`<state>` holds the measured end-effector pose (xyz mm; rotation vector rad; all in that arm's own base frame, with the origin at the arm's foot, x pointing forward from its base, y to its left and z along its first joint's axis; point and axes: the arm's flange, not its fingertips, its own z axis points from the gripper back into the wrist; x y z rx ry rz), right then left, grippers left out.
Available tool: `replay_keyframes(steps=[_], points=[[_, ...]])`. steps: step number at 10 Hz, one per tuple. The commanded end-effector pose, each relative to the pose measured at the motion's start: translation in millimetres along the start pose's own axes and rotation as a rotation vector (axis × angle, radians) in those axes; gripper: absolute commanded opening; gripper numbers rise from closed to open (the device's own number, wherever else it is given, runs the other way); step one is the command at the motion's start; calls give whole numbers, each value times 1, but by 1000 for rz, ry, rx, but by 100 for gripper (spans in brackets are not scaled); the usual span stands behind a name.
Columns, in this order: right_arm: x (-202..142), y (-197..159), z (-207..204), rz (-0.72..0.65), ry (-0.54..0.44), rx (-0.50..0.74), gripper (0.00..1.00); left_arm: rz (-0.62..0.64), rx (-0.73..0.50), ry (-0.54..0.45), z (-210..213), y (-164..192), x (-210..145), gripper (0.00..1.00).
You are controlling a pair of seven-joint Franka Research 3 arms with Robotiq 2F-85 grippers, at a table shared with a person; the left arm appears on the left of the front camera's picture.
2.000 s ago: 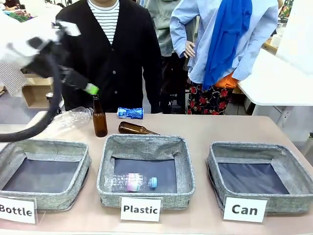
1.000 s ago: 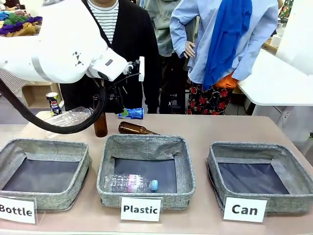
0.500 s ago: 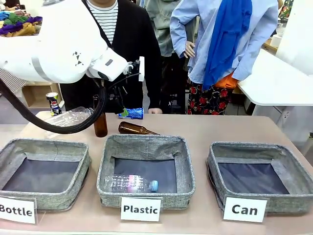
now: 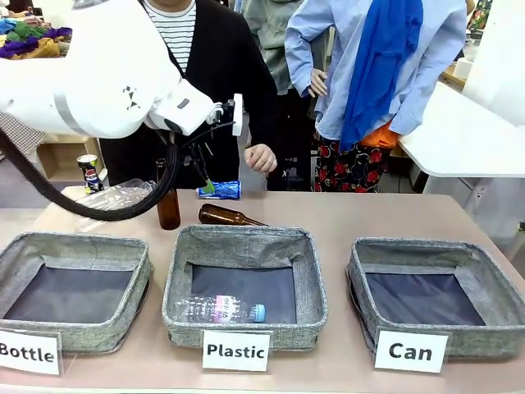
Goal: Sort the can waste into the basket.
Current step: Pick up the can waste from the table and place it in the right Fabric basket.
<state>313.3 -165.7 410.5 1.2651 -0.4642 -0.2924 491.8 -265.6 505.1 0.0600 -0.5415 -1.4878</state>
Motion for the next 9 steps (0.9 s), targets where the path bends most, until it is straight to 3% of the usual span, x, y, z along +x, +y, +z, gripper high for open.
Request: replay_keyframes(steps=[1,4,6,7,9], points=[[0,4,1,-18,7,0,100,-6,-12,36,1,43,16,100],[0,4,1,-18,7,0,100,-183,-165,-54,40,24,-6,100],[0,4,1,-18,7,0,100,-377,-271,-120,107,-31,-50,100],[0,4,1,-18,7,0,100,-316,-184,-136,141,-61,-81,100],[0,4,1,-18,7,0,100,-132,-82,-250,196,-75,-153,100]])
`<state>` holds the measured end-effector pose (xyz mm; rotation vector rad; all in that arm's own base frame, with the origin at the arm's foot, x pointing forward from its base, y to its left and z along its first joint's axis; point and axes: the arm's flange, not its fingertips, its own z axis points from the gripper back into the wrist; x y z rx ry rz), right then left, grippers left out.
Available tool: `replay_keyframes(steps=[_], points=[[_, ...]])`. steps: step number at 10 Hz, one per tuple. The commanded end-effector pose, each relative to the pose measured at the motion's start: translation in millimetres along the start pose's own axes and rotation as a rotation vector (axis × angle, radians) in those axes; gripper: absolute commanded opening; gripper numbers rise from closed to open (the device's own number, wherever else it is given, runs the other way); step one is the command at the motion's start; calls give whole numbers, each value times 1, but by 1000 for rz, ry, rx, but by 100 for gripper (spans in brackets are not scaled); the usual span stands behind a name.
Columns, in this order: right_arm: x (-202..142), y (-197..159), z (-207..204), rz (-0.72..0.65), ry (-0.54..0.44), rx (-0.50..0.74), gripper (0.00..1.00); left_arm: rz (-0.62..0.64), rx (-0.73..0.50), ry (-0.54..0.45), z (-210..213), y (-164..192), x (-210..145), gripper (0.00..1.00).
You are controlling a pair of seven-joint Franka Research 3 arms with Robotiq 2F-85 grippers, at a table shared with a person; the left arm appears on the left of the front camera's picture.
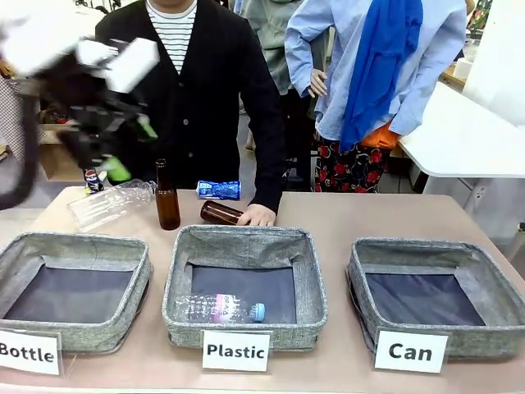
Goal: Sort the can waste into the basket.
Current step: Pick up the can waste from the table and place it in the right Fabric basket.
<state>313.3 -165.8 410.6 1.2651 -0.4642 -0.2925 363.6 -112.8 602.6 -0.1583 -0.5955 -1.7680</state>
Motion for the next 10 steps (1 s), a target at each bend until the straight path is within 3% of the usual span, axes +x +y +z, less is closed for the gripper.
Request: replay_keyframes(steps=[1,3,4,6,8,9,10], points=[[0,4,1,-18,7,0,100,228,132,-106,50,-31,-69,100],[0,4,1,-18,7,0,100,349,169,-267,78,-48,-133,100],[0,4,1,-18,7,0,100,393,168,-271,68,-44,-145,100],[0,4,1,-18,7,0,100,324,120,-279,44,-10,-147,100],[0,4,1,-18,7,0,100,266,59,-216,26,34,-133,100],[0,4,1,-18,7,0,100,267,63,-229,56,29,-154,100],[0,4,1,-18,7,0,100,465,127,-300,115,7,-197,100]])
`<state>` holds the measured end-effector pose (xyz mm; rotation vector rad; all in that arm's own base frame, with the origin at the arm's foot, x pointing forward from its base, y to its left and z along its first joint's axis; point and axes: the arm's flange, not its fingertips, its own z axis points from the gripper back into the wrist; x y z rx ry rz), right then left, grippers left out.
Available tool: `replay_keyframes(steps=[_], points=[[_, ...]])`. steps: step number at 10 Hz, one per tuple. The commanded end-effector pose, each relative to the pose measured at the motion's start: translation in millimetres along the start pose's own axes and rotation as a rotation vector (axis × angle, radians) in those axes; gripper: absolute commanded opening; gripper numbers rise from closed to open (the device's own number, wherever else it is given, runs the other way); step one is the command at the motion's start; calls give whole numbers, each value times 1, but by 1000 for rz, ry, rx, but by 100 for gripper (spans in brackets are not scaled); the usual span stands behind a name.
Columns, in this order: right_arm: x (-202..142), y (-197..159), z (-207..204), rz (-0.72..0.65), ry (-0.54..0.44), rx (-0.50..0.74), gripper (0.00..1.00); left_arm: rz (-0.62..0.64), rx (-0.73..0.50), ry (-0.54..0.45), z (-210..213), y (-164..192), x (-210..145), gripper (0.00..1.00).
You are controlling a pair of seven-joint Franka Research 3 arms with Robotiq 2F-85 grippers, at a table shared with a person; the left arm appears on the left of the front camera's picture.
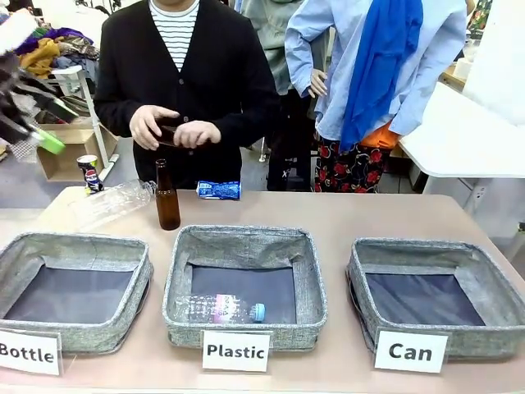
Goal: Sort the can waste into the basket.
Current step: Pick up the can waste from the table and place it in the right Fabric basket.
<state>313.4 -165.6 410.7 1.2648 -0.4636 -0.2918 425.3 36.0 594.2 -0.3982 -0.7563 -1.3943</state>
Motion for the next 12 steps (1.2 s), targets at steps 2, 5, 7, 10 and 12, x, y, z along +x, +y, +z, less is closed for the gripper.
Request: replay_keyframes(steps=[2,5,7,10,12], points=[[0,4,1,-19,6,1,100,402,252,-253,157,-64,-75,100],[0,4,1,-19,6,1,100,784,443,-451,172,-139,-124,100],[0,4,1,-19,6,1,100,813,262,-353,118,-117,-112,100],[0,4,1,-19,6,1,100,721,349,-358,191,-151,-140,100],[0,4,1,-19,6,1,100,721,349,-358,191,-151,-140,100]])
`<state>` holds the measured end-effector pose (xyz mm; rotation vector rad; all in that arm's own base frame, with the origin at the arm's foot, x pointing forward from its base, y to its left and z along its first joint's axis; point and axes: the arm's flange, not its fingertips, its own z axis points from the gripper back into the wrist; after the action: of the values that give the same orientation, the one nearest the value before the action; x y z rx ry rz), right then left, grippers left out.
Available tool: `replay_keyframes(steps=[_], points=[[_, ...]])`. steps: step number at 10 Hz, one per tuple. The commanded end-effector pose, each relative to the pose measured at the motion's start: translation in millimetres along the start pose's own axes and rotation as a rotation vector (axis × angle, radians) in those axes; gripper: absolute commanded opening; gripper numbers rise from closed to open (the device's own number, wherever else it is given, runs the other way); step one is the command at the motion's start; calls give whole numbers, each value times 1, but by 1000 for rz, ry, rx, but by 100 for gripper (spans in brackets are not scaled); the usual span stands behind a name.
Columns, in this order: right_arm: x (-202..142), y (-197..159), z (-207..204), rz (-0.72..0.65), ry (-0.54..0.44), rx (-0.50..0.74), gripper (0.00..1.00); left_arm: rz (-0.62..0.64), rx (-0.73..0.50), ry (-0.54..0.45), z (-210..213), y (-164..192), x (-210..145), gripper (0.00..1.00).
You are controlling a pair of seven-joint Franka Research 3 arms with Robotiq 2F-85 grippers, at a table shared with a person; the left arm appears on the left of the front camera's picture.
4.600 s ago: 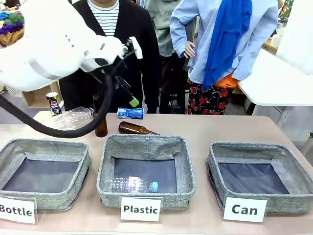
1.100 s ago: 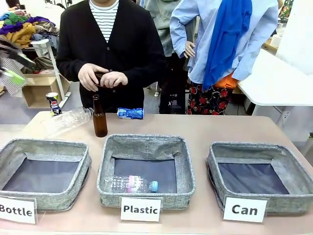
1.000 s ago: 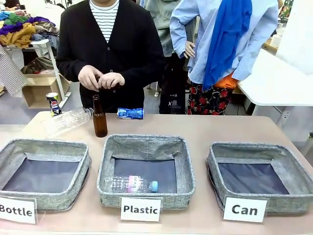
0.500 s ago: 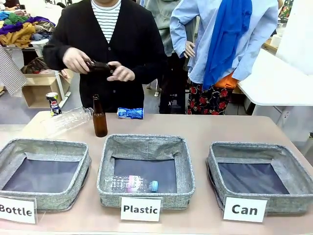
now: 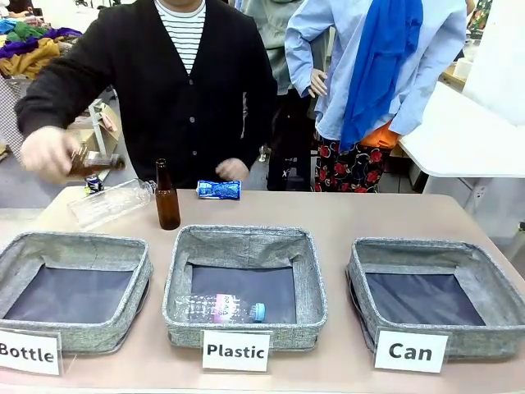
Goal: Sort the can waste into the basket.
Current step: Pick up the can waste from the table and place it in the right Fabric basket.
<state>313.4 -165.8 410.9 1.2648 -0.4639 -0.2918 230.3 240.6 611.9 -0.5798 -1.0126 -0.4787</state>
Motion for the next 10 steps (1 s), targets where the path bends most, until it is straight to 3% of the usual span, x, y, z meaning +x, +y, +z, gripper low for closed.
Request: replay_keyframes(steps=[1,3,10], points=[[0,4,1,-19,6,1,100,4,-2,5,-6,0,-2,100],[0,4,1,-19,6,1,100,43,-26,-19,9,16,10,100],[0,4,1,-19,6,1,100,51,-52,10,15,15,6,100]])
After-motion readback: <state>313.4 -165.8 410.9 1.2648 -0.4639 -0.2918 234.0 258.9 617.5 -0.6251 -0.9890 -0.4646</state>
